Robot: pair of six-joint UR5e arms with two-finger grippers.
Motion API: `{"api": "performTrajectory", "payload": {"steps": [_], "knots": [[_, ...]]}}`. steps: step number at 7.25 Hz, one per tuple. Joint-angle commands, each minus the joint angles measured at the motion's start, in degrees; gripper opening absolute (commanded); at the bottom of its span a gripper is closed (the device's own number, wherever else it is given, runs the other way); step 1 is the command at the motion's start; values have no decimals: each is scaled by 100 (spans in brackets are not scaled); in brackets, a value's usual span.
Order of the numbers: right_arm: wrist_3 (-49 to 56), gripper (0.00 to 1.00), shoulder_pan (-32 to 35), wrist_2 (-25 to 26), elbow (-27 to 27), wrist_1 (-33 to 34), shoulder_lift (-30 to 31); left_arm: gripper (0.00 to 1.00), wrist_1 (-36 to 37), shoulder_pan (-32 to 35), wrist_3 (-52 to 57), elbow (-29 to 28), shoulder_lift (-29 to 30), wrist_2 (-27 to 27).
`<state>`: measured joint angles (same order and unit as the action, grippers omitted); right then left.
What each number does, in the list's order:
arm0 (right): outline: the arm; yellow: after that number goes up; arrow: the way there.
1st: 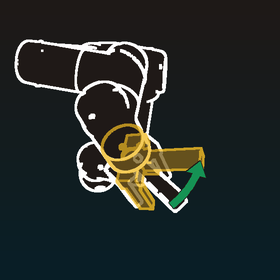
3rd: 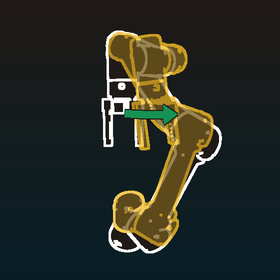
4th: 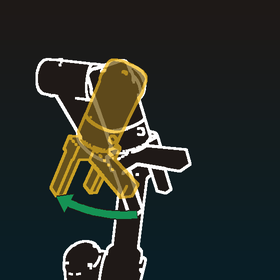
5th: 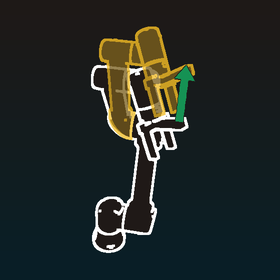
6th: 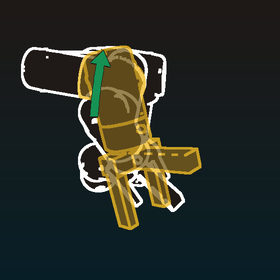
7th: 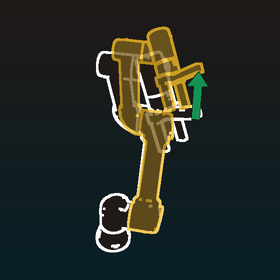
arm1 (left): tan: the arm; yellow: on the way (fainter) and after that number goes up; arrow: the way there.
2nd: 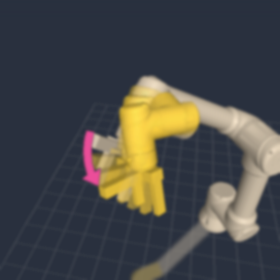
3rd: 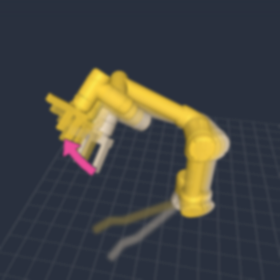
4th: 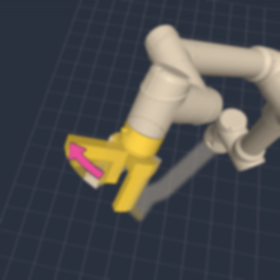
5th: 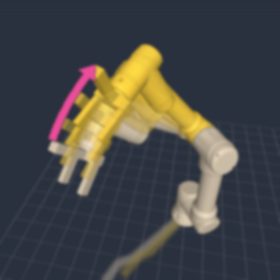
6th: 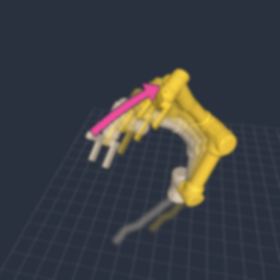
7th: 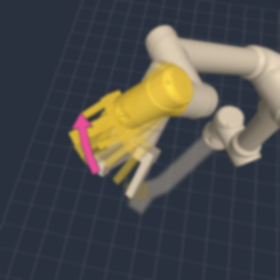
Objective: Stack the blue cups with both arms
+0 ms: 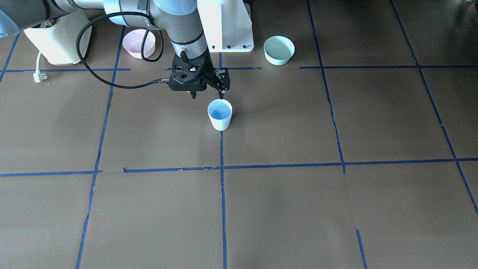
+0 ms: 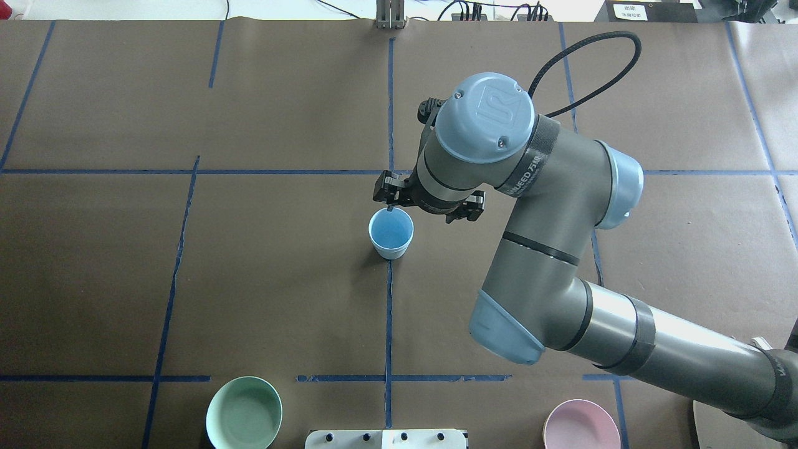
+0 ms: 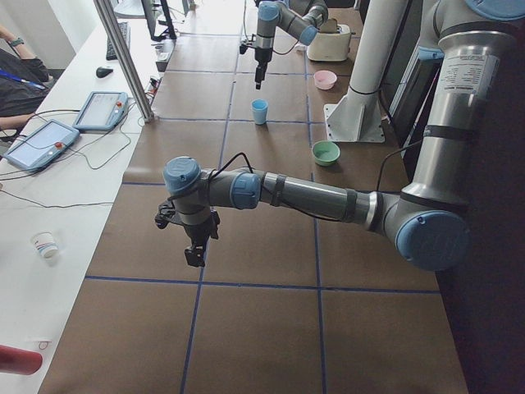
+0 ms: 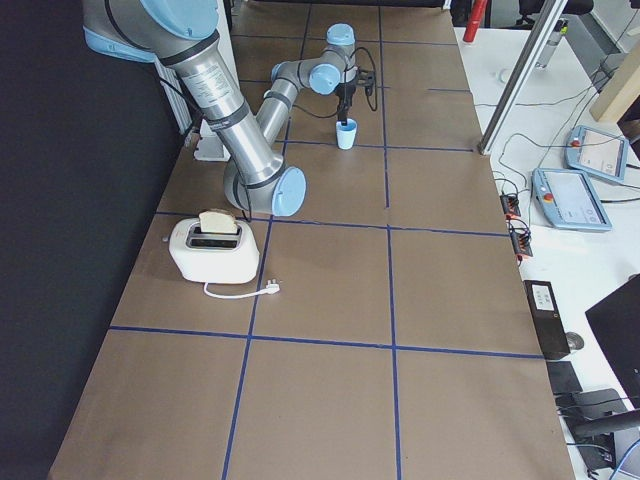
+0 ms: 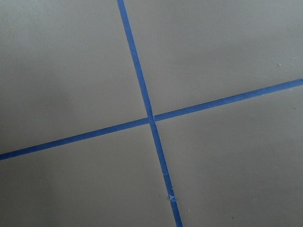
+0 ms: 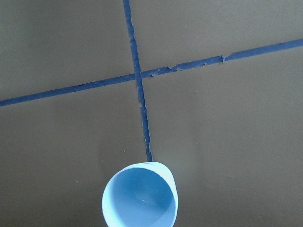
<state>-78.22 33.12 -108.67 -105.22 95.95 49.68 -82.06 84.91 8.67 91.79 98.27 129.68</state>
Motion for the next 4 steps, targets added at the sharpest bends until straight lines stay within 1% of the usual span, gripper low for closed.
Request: {"api": "performTrajectory", "payload": {"steps": [1, 2, 3, 4], "knots": [[1065, 100, 500, -110, -847, 807, 522, 100, -3, 69, 3, -21, -62, 119], [1690, 100, 947, -493, -1008, 924, 777, 100, -3, 96, 3, -21, -88, 197], [2349, 100, 1343, -854, -1070, 856, 1171, 100, -3, 96, 3, -21, -88, 198], [3052, 100, 1695, -1023, -1123, 855, 1567, 100, -3, 96, 12, -21, -97, 198]]}}
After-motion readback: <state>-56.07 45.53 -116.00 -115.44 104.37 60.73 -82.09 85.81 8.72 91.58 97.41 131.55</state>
